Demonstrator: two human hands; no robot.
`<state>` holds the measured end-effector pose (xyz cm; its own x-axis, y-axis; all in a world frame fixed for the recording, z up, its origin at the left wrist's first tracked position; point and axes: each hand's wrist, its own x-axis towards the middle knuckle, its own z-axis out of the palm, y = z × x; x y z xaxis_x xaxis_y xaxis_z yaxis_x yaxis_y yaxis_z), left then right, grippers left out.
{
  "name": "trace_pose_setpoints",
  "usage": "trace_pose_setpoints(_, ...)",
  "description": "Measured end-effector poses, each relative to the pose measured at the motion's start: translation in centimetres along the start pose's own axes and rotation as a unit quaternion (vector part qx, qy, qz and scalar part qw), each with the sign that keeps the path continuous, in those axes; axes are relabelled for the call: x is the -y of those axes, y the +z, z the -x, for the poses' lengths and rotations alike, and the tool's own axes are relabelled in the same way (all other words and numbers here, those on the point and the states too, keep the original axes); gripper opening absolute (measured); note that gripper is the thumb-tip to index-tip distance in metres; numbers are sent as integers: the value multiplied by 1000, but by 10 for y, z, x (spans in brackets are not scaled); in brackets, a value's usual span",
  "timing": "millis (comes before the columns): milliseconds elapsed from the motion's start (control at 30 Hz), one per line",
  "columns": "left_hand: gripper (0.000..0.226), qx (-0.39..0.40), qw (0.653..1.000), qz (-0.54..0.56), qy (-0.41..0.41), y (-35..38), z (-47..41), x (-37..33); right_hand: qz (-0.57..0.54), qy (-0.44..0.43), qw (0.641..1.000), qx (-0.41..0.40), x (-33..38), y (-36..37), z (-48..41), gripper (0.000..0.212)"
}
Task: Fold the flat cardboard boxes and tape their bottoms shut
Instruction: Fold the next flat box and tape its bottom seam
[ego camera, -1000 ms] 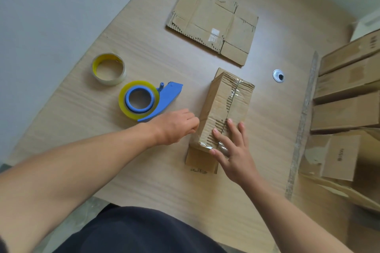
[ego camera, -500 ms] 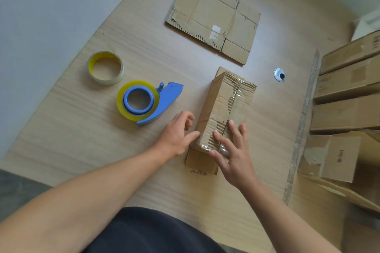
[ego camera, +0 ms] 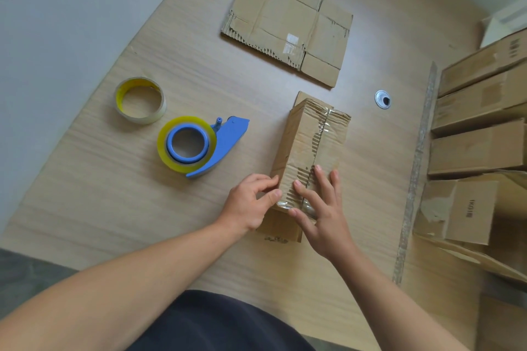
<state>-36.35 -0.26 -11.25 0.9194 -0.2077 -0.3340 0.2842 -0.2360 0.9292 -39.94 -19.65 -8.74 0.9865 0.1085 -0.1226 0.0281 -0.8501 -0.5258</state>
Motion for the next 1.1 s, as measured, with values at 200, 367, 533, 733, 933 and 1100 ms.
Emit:
trace_pose_setpoints(200,47,30,998,-38,29,-6,0,-5,-10,9,1000,7,3,-2,-2,52)
trace_pose_setpoints(367,45,15,996,-80,47,-4,3,-7,-1,19,999,-33,8,-1,0,54)
trace_pose_setpoints(533,44,21,994,-100,34,1,3,-19,39,11,998,-44,10,3,5,58)
trace_pose_setpoints(733,48,62,985,-154,38,-1,5,-20,45,17,997,-54,10,0,14,52)
trace_pose_setpoints(933,43,102,973,-201,54,-8,-2,-28,13,102,993,-56,34,-3,25,49)
trace_pose_setpoints(1100,42,166,936,-301,79,-24,-15,-46,27,118,984,-134,3,-55,14,48)
